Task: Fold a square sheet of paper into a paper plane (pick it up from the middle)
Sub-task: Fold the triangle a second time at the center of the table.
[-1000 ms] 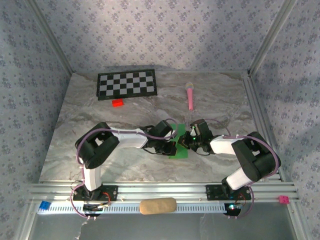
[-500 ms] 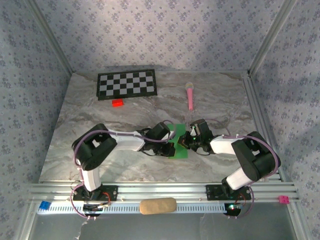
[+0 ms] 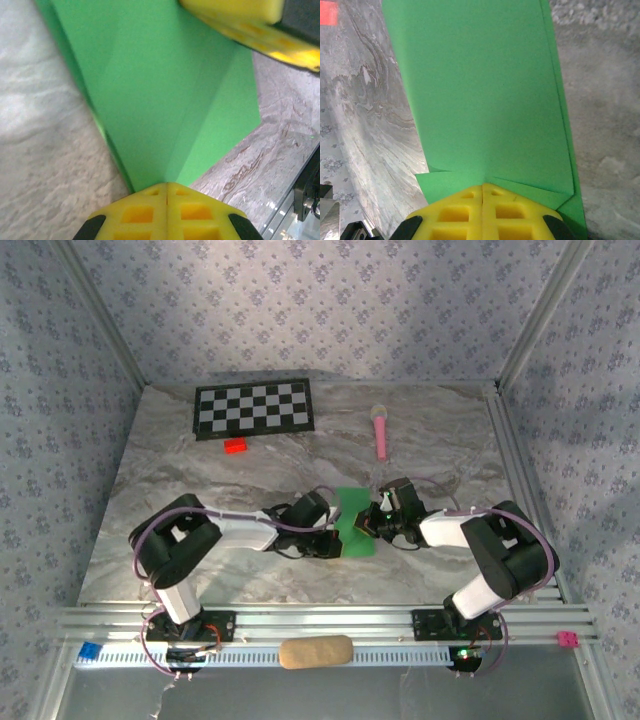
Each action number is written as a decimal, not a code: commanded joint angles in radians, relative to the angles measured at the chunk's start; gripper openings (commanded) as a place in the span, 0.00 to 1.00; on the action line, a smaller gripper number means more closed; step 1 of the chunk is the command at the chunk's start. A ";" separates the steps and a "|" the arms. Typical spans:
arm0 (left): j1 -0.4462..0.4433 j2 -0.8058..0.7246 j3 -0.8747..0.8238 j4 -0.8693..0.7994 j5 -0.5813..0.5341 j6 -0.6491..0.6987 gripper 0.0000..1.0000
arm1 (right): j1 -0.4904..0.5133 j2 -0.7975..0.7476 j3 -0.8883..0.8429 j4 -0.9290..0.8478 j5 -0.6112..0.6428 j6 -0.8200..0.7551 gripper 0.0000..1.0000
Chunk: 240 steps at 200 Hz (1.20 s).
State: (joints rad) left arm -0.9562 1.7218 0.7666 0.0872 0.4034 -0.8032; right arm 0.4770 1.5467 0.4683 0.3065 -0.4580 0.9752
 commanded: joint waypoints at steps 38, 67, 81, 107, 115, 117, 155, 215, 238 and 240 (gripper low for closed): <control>-0.005 -0.140 -0.029 -0.072 0.008 -0.017 0.04 | -0.007 0.046 -0.036 -0.122 0.086 -0.029 0.00; 0.031 -0.155 0.067 -0.145 0.044 0.010 0.05 | -0.005 0.045 -0.036 -0.124 0.086 -0.029 0.00; 0.047 -0.124 0.109 -0.147 0.072 0.028 0.05 | -0.005 0.044 -0.037 -0.123 0.087 -0.028 0.00; 0.054 -0.030 0.186 -0.161 0.095 0.046 0.04 | -0.003 0.046 -0.031 -0.121 0.085 -0.027 0.00; 0.054 0.001 0.204 -0.169 0.093 0.049 0.03 | -0.004 0.048 -0.031 -0.120 0.085 -0.027 0.00; 0.054 0.008 0.207 -0.171 0.092 0.050 0.03 | -0.003 0.047 -0.031 -0.120 0.085 -0.027 0.00; 0.054 0.108 0.228 -0.188 0.049 0.067 0.01 | -0.002 0.044 -0.031 -0.118 0.082 -0.027 0.00; 0.050 0.120 0.089 -0.111 0.017 0.019 0.00 | -0.007 0.004 -0.020 -0.104 0.048 -0.050 0.00; 0.044 0.121 0.083 -0.098 0.010 0.008 0.00 | -0.004 -0.074 0.004 -0.136 0.039 -0.083 0.00; 0.044 0.121 0.082 -0.098 0.008 0.008 0.00 | -0.004 -0.079 0.007 -0.136 0.034 -0.086 0.00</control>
State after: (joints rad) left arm -0.9031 1.8305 0.8948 0.0544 0.4530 -0.7807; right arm 0.4770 1.5242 0.4683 0.2806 -0.4553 0.9478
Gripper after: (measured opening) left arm 0.063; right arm 0.051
